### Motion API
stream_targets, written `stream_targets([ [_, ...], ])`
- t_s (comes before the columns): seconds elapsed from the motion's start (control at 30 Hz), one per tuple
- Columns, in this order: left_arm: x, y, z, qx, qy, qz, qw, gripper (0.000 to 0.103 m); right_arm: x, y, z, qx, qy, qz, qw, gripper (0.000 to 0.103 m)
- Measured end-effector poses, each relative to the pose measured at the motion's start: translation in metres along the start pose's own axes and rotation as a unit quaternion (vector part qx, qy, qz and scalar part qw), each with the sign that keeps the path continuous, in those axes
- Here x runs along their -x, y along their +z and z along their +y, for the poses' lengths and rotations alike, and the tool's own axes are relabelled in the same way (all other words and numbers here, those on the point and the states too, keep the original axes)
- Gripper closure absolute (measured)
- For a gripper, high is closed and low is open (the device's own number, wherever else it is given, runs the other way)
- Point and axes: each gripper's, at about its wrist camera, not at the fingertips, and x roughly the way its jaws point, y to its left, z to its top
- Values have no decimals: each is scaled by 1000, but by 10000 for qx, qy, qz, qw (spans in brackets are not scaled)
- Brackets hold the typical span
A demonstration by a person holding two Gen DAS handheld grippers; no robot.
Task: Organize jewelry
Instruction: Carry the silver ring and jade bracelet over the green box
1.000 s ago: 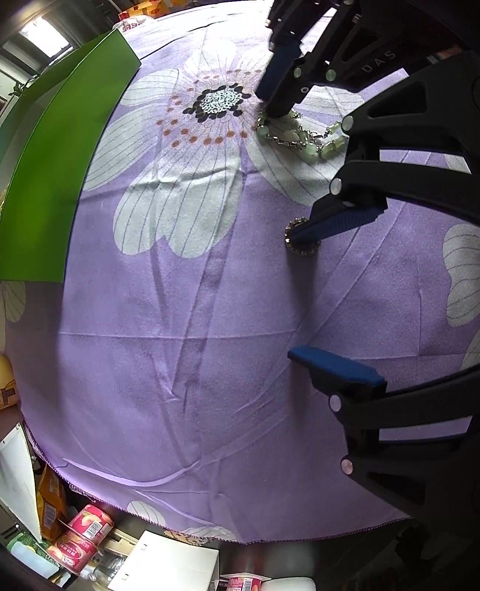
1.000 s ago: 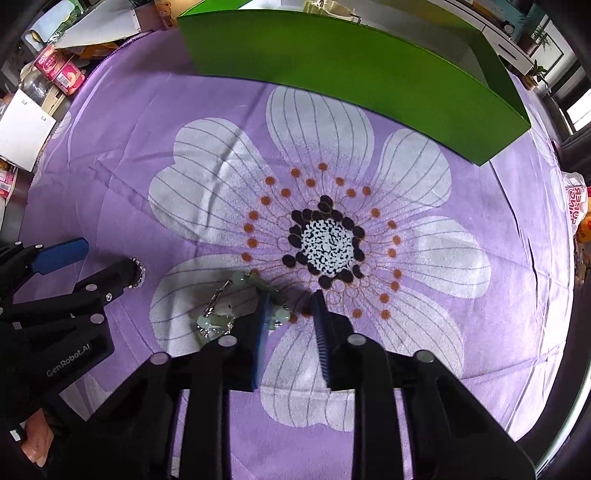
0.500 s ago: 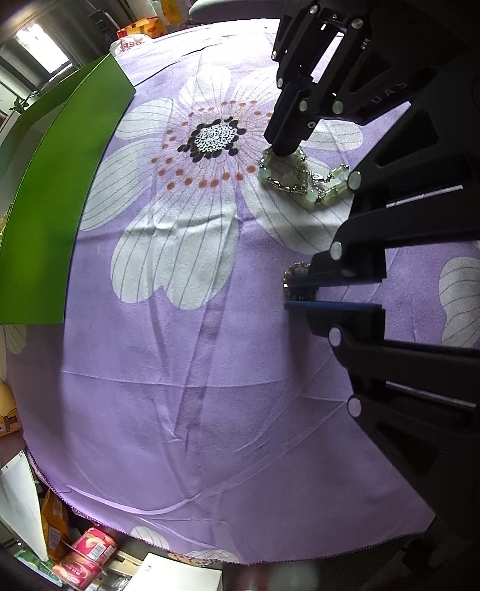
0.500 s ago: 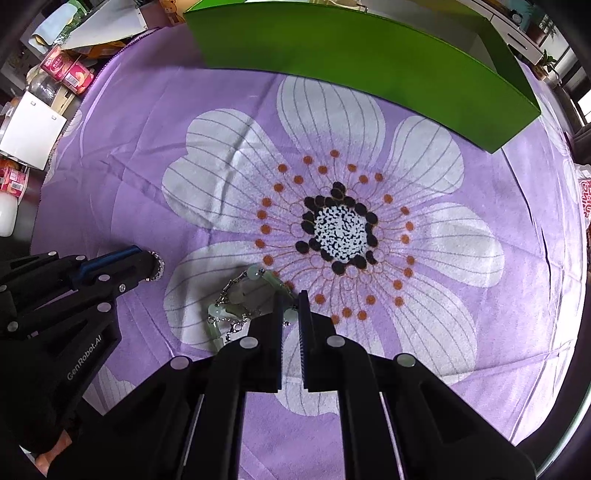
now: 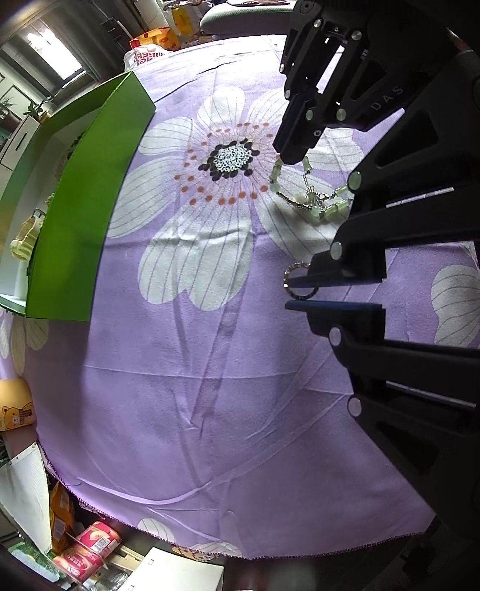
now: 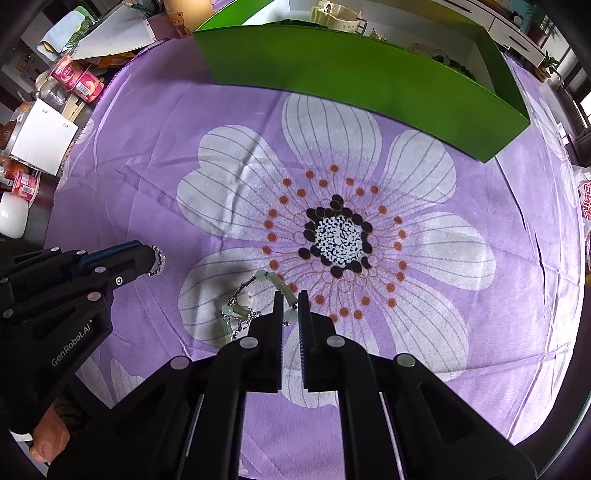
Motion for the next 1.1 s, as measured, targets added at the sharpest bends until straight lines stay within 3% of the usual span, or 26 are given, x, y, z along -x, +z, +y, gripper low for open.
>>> stream_targets([
  [0.47, 40, 25, -16, -117, -171, -374, 9991, 97, 81, 4, 0, 283, -127, -601, 9977, 96],
  [0.9, 75, 62, -40, -361, -145, -620, 9973, 97, 127, 35, -8, 276, -314, -996, 9942, 96],
  [1.1, 83, 94, -55, -488, -96, -692, 9964, 97, 144, 63, -25, 142, -311, -1098, 9934, 96],
])
